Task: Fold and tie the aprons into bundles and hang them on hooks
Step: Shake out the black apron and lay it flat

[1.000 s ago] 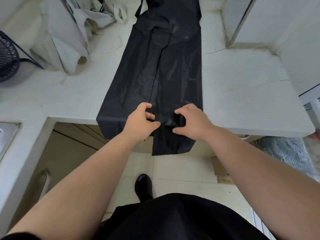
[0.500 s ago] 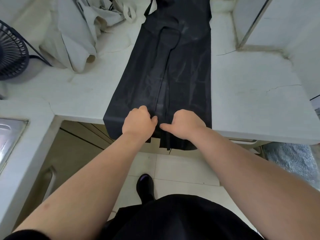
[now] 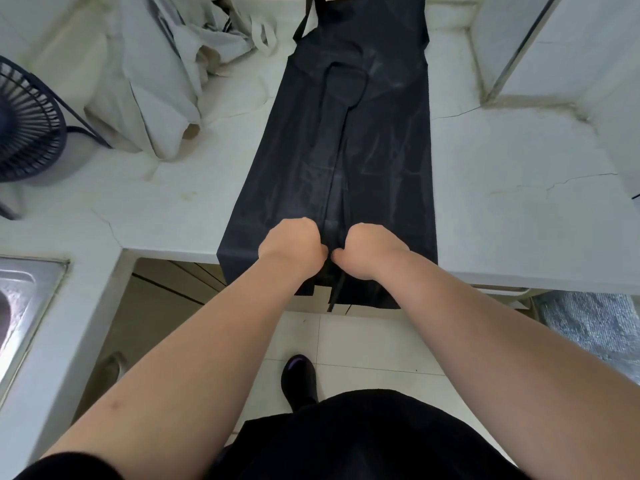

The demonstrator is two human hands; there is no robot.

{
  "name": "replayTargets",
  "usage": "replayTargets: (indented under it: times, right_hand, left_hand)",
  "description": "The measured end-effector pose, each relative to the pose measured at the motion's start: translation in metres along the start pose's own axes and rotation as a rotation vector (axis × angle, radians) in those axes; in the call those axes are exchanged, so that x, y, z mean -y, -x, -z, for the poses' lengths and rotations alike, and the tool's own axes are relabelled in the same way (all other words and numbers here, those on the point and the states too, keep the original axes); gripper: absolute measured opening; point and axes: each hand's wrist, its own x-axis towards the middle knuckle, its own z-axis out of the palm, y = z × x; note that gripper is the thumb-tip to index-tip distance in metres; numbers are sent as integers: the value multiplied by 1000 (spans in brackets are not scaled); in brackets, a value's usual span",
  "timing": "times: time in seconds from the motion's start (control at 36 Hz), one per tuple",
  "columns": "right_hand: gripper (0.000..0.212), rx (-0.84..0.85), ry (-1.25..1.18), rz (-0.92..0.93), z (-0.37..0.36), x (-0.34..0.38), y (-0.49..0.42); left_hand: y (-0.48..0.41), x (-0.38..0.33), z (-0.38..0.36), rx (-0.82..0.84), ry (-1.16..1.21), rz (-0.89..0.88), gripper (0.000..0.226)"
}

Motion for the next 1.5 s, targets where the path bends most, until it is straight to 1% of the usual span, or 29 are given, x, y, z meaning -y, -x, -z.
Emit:
replayTargets:
  times: [0.14, 0.19, 0.28, 0.36, 0.42, 0.44, 0.5, 0.58, 0.61, 0.64, 0.69, 0.78, 0.86, 0.97, 1.06, 1.11, 1.17, 1.19, 1.25, 1.28, 1.31, 1.33, 1.36, 1.42, 1.5]
  right_hand:
    - [36, 67, -122, 42, 5, -2, -2]
    - [33, 78, -205, 51, 8, -1, -4]
    - [26, 68, -291, 78, 15, 1, -3]
    - [26, 82, -290, 108, 16, -2, -2]
    - [32, 87, -253, 105, 13, -5, -3]
    - [34, 83, -241, 101, 11, -6, -3]
    - [33, 70, -249, 106, 9, -7, -4]
    - [22, 34, -253, 127, 8, -9, -5]
    - [21, 17, -245, 134, 7, -10, -5]
    - [23, 4, -239, 139, 7, -12, -4]
    - [32, -32, -223, 143, 7, -15, -3]
    - [37, -95, -192, 127, 8, -15, -2]
    - [33, -104, -222, 105, 10, -13, -4]
    - [32, -66, -268, 44, 12, -11, -13]
    - [26, -45, -341, -17, 19, -9, -19]
    - [30, -80, -397, -30, 26, -6, -22]
    - [33, -163, -419, -46, 33, -7, -27]
    - [31, -207, -404, -43, 37, -7, -29]
    - [15, -235, -326, -42, 42, -7, -34]
    - [24, -219, -268, -52, 44, -6, -35]
    - [40, -172, -201, -51, 44, -6, -36]
    - [53, -115, -125, -52, 42, -5, -37]
    - [61, -68, -39, -45, 39, -3, -39]
    - [65, -19, 85, -44, 32, -1, -42]
    - [66, -42, 113, -71, 26, 1, -49]
  left_hand:
    - [-6, 11, 6, 66, 206, -25, 28]
    - [-7, 12, 10, 73, 263, -49, 29]
    - [-10, 10, 14, 66, 288, -122, 24]
    - [-13, 14, 12, 120, 233, -156, 15]
    - [-14, 18, 8, 146, 119, -161, 10]
    - [-14, 19, 5, 132, 60, -166, 11]
    - [-14, 20, 1, 73, 3, -198, 18]
    - [-12, 22, -3, -2, 1, -245, 24]
    - [-12, 24, -4, -18, -10, -253, 30]
    - [-12, 26, -5, -15, -35, -256, 40]
    - [-11, 30, -8, 43, -120, -249, 54]
    - [-11, 35, -12, 118, -229, -244, 55]
    - [-10, 36, -11, 97, -269, -253, 55]
    - [-14, 35, 2, 87, -274, -266, 58]
    - [-22, 34, 12, 124, -181, -261, 52]
    - [-29, 36, 17, 121, -61, -268, 42]
    - [-37, 39, 22, 64, 29, -299, 36]
    - [-41, 41, 24, 25, 37, -308, 37]
    - [-48, 42, 28, -25, -29, -311, 44]
    - [-52, 43, 29, -16, -81, -320, 49]
    - [-55, 43, 30, 17, -134, -327, 55]
    - [-59, 43, 30, 71, -185, -336, 61]
    - [-63, 44, 30, 132, -234, -342, 65]
    - [-70, 44, 26, 219, -300, -338, 68]
    - [-78, 42, 21, 205, -355, -352, 67]
